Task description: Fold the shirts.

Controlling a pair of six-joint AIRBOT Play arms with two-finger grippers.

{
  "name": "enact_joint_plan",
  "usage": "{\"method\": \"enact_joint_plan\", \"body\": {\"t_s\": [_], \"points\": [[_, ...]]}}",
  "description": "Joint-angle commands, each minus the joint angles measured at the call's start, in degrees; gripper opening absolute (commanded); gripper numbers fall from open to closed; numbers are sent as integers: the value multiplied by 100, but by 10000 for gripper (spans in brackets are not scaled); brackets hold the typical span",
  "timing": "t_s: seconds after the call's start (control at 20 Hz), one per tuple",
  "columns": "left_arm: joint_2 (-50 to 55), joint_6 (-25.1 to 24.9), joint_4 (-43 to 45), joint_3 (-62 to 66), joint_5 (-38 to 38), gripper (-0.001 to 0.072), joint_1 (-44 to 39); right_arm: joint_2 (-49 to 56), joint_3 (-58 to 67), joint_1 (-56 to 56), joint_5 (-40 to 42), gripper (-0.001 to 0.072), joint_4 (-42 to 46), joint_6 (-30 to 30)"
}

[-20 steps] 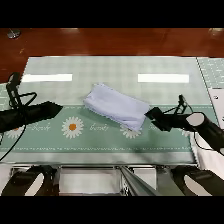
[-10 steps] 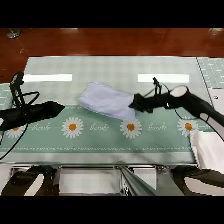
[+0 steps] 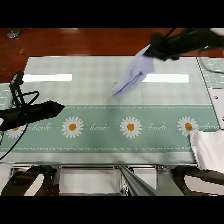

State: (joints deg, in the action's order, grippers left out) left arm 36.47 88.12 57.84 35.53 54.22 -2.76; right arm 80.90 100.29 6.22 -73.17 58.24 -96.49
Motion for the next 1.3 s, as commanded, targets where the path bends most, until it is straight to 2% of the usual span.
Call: {"method": "enact_joint_plan", "body": {"t_s": [0.0,0.25,0.4,0.45,0.65,0.8,0.95,1.1,1.15,1.2,1.25], "points": [[4,2,0,-2,0,21,-4,-177,850,-758,-933,24,328,-573],[4,2,2,-2,0,22,-4,-772,850,-2358,-2166,22,586,-693],[9,-2,4,-2,-7,21,-4,-1119,791,-3123,-3230,22,1563,-535],[20,0,4,-2,-24,22,-4,-1318,614,-3355,-3320,22,1849,-481],[76,-2,4,-2,-129,21,-4,-2522,-1049,-4339,-3318,22,1934,-472],[74,-2,4,-2,-240,21,-4,-3416,-2347,-5292,-3320,22,2653,-295],[74,-2,4,-2,-293,21,-4,-4087,-3106,-6408,-3320,22,3668,-205],[74,0,2,-2,-365,22,-4,-4706,-3668,-7163,-3294,27,4140,-435],[74,0,2,-2,-382,22,-4,-4883,-3862,-7193,-3235,135,4310,-546],[74,0,0,-2,-396,22,-7,-5029,-4068,-7191,-3158,424,4417,-564],[74,0,0,-2,-433,22,-4,-5066,-4225,-7191,-3110,645,4406,-566]]}}
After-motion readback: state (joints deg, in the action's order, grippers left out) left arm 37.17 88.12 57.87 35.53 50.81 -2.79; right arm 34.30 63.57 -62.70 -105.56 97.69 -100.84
